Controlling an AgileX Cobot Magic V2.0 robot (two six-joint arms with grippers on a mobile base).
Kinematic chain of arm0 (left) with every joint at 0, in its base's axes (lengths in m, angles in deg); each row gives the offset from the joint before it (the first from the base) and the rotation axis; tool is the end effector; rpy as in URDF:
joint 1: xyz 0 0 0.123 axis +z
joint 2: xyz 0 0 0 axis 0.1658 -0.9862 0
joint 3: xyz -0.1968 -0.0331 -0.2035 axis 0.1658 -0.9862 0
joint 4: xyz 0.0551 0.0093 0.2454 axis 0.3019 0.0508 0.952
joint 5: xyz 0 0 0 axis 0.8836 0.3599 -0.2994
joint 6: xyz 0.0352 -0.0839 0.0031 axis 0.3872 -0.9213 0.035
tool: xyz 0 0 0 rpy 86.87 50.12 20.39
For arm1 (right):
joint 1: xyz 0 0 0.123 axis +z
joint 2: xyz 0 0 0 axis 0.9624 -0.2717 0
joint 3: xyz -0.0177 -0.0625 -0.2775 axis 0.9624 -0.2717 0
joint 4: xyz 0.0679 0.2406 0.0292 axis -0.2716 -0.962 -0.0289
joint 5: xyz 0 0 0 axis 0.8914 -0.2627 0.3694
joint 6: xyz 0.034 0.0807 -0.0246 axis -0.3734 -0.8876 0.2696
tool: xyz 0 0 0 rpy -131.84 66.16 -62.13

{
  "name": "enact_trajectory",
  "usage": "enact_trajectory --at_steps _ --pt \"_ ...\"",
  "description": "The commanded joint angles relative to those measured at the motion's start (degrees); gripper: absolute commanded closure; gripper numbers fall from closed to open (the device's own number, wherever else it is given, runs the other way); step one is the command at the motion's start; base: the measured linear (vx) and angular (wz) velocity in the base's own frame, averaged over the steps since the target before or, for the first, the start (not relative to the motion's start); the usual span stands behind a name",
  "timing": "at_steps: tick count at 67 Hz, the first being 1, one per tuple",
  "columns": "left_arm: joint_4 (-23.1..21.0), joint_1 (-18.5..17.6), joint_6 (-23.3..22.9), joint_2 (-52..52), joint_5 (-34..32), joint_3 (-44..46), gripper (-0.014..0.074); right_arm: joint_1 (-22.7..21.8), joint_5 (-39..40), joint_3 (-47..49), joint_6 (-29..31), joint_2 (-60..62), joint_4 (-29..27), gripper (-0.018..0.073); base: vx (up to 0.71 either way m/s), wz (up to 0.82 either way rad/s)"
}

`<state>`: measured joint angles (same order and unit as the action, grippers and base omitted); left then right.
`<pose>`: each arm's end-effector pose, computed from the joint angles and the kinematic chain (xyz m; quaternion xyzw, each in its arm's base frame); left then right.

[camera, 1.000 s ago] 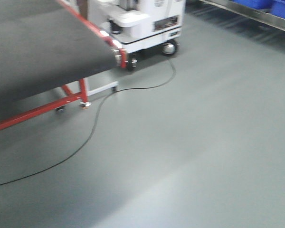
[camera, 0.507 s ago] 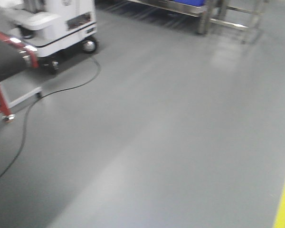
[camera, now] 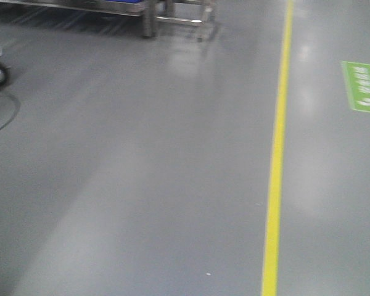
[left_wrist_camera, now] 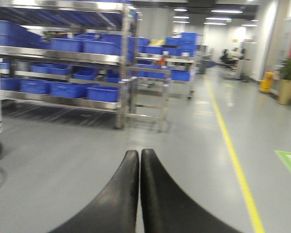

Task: Pour parts from conveyor to right shelf
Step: 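Turn and drive the base down the aisle along the yellow line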

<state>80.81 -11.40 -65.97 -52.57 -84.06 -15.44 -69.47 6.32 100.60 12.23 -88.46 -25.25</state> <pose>0.0564 -0.0018 0.2044 -0.0238 0.6805 -0.0492 0.7307 0.0498 0.0054 0.2639 -0.0606 0.6952 0.0068 0.7162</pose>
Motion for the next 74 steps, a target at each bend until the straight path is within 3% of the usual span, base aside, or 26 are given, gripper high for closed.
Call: enact_trajectory --at_steps 1,34,74 --pt "-0.55 -0.02 -0.39 0.65 -4.52 -1.54 0.0603 -0.06 4.8 1.56 0.49 -0.7 0.21 0.0563 -0.06 -0.77" --pt "-0.55 -0.02 -0.39 0.65 -4.52 -1.54 0.0603 -0.13 4.8 1.56 0.49 -0.7 0.21 0.0563 -0.01 -0.64" --pt "-0.55 -0.02 -0.39 0.65 -4.52 -1.54 0.0603 -0.13 4.85 1.56 0.49 -0.7 0.21 0.0563 0.17 -0.25"
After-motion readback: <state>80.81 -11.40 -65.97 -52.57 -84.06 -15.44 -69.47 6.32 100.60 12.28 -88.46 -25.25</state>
